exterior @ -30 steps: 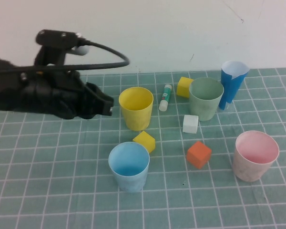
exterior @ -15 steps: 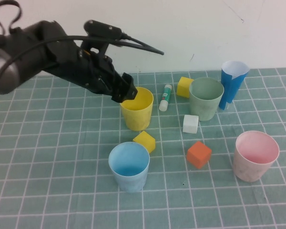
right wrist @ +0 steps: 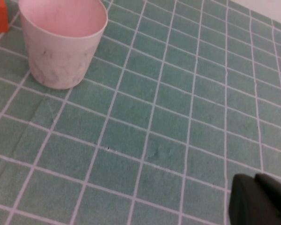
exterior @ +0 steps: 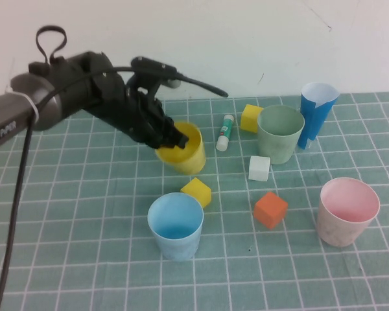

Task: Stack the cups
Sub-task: Pick up the yellow cup, then place the yellow cup on the blue cup

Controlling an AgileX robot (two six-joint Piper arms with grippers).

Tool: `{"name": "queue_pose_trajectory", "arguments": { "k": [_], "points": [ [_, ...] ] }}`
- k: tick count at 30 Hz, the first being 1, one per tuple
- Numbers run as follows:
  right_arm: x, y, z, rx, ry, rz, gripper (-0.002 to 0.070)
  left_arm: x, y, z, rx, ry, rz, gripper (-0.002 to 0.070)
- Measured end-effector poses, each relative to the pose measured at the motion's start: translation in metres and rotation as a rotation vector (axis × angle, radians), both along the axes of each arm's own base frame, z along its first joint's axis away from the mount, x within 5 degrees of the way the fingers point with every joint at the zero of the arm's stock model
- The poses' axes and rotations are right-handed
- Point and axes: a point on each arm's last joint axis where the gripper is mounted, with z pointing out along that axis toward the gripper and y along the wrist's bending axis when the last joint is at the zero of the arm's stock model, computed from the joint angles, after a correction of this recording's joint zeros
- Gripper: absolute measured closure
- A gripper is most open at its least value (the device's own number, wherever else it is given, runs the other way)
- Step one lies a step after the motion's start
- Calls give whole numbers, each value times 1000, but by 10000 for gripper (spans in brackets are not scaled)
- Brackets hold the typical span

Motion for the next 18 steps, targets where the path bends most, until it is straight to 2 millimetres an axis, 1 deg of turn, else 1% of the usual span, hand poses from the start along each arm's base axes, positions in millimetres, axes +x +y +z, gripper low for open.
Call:
{"name": "queue_pose_trajectory", "arguments": {
  "k": [2, 5, 6, 10, 12, 15, 17, 18],
  "points": [
    [0, 0, 0, -1, -2, 1, 678, 0, 0, 15, -1, -23, -16, 650],
    [0, 0, 0, -1, -2, 1, 678, -5, 1, 46, -6, -48, -26, 659],
    [0, 0, 0, -1, -4, 1, 678, -9, 2, 60, -18, -58, -16, 659],
    [0, 0, 0, -1, -4, 1, 678, -33, 9, 113, -69, -133, 12, 659],
    [0, 0, 0, -1, -4, 1, 678, -48, 13, 133, -75, -154, -2, 659],
    [0, 0, 0, -1, -4, 1, 678, -76, 19, 151, -64, -143, -55, 659],
    [0, 0, 0, -1, -4, 1, 678, -97, 22, 155, -66, -111, -102, 659],
    [0, 0, 0, -1, -4, 1, 678, -107, 24, 152, -67, -91, -124, 659]
  ]
}}
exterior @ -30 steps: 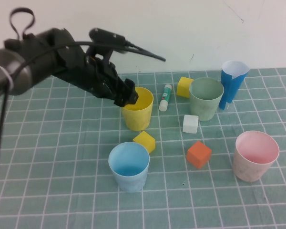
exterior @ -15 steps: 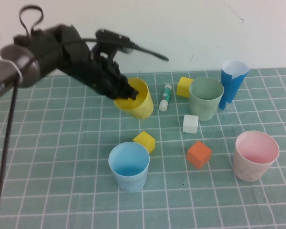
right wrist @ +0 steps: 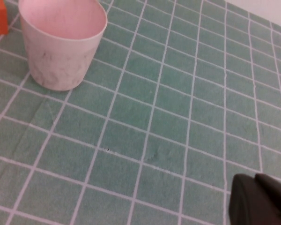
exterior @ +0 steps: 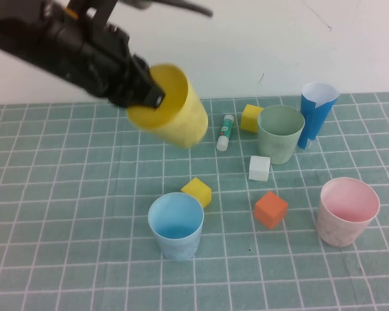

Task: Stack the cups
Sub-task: Place the yellow cup on the blue cup

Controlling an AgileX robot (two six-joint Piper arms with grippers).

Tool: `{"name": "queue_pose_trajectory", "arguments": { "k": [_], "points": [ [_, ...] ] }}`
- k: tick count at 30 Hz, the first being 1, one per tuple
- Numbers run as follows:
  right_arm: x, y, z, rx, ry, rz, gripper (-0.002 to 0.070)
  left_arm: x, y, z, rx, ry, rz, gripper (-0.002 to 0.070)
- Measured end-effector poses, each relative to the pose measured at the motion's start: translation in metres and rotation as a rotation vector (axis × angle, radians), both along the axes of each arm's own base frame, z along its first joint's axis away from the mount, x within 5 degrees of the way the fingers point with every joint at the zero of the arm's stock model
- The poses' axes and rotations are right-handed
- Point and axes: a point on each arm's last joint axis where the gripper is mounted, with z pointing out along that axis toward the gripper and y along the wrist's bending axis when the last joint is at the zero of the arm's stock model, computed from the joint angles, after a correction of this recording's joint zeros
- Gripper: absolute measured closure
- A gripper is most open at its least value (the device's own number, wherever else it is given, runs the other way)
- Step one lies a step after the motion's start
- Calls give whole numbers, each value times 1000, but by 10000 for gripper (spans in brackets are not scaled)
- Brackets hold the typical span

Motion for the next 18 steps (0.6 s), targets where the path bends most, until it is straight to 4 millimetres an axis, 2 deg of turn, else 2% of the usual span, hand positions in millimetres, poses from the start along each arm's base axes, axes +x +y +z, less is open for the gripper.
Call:
{"name": "queue_pose_trajectory", "arguments": {
  "k": [3, 6, 11, 18],
  "points": [
    [0, 0, 0, 0, 0, 0, 678, -25, 5, -7, 4, 33, -34, 659],
    [0, 0, 0, 0, 0, 0, 678, -34, 9, -25, 23, 64, -34, 659],
    [0, 0, 0, 0, 0, 0, 678, -36, 13, -53, 75, 125, -24, 659],
    [0, 0, 0, 0, 0, 0, 678, -30, 11, -69, 86, 155, -14, 659]
  ]
}}
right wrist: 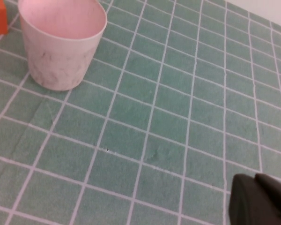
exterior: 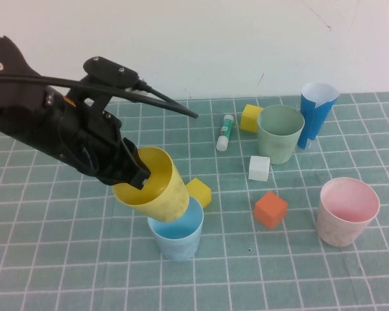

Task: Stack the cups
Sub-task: Place the yellow cup on the blue cup

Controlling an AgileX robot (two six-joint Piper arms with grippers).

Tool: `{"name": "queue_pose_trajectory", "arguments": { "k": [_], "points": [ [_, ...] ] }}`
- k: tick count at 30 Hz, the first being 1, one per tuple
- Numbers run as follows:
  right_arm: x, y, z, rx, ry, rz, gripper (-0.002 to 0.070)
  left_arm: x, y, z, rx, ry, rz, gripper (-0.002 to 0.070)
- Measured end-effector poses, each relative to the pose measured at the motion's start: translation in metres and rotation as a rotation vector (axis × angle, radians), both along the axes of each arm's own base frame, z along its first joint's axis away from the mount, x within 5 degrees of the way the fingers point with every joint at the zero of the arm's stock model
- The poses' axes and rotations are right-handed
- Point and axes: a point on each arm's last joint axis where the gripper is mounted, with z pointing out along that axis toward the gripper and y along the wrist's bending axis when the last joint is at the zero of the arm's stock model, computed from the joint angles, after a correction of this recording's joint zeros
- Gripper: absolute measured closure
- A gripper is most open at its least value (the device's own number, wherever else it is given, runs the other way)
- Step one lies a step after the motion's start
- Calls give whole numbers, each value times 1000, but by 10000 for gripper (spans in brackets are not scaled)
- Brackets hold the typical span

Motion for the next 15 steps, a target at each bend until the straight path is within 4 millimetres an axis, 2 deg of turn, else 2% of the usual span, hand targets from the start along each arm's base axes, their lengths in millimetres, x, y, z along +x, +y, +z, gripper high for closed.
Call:
{"name": "queue_pose_trajectory", "arguments": {
  "k": [5, 12, 15],
  "points": [
    [0, 0, 0, 0, 0, 0, 678, 8, -4, -11, -16, 33, 11, 629],
    [0, 0, 0, 3, 0, 4, 678, 10, -6, -13, -31, 39, 17, 426],
    [0, 4, 1, -14, -5, 60, 678, 10, -5, -11, -35, 25, 21, 396]
  ]
}}
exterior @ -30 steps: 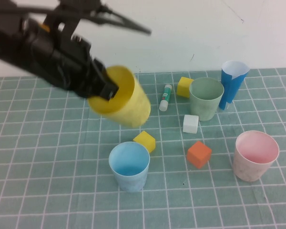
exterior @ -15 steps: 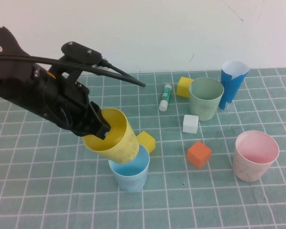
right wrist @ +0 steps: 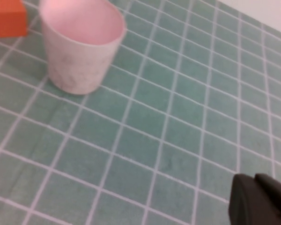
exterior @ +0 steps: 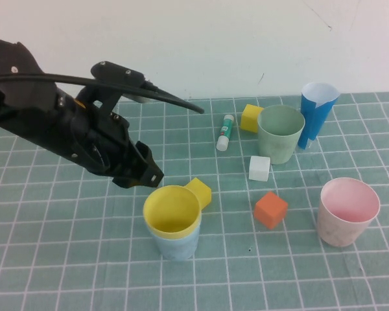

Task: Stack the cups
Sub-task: Place the yellow cup on the blue cup, then pick up the pink cup

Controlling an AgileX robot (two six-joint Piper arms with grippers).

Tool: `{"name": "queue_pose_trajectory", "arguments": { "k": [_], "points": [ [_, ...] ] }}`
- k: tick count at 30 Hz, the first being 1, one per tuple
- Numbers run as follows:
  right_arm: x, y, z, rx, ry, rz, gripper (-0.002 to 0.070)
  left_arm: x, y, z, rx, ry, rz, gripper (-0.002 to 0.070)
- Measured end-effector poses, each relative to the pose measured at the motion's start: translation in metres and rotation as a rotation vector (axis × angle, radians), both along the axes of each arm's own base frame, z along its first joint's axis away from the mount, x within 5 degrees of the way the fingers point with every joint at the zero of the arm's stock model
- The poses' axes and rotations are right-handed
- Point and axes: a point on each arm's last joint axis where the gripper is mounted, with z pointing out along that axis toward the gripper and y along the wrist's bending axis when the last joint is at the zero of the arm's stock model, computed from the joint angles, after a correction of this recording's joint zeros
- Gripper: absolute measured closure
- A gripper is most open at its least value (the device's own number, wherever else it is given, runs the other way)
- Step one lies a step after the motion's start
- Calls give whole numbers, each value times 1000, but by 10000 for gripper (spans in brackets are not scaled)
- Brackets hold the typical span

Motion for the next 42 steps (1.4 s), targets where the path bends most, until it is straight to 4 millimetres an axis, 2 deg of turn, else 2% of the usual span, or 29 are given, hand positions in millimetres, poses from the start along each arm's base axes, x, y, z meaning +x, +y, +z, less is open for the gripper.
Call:
{"name": "queue_pose_trajectory", "arguments": {
  "k": [3, 8, 10, 13, 18, 21, 24, 29, 32, 37, 39, 42],
  "points": [
    [2, 8, 10, 19, 14, 92, 678, -4, 2, 12, -21, -61, 23, 442],
    [23, 21, 36, 80, 108, 241, 678, -17, 10, 51, -84, -264, 81, 610],
    [39, 25, 43, 95, 173, 297, 678, -25, 13, 67, -113, -341, 100, 647],
    [66, 27, 46, 96, 259, 349, 678, -40, 19, 88, -145, -422, 114, 665],
    [117, 26, 35, 88, 380, 382, 678, -68, 32, 108, -197, -577, 166, 673],
    [144, 26, 28, 109, 428, 388, 678, -87, 42, 106, -219, -673, 215, 673],
    [167, 28, 26, 123, 446, 413, 678, -108, 52, 95, -213, -744, 238, 673],
    [191, 32, 24, 128, 464, 501, 648, -146, 65, 69, -239, -763, 263, 673],
    [204, 34, 16, 167, 491, 510, 554, -166, 71, 58, -245, -787, 261, 673],
    [223, 33, -6, 182, 553, 514, 325, -193, 80, 41, -242, -827, 254, 673],
    [228, 32, -14, 181, 565, 500, 289, -201, 83, 39, -255, -858, 262, 673],
    [238, 30, -26, 180, 564, 466, 271, -211, 87, 41, -267, -914, 269, 673]
  ]
}}
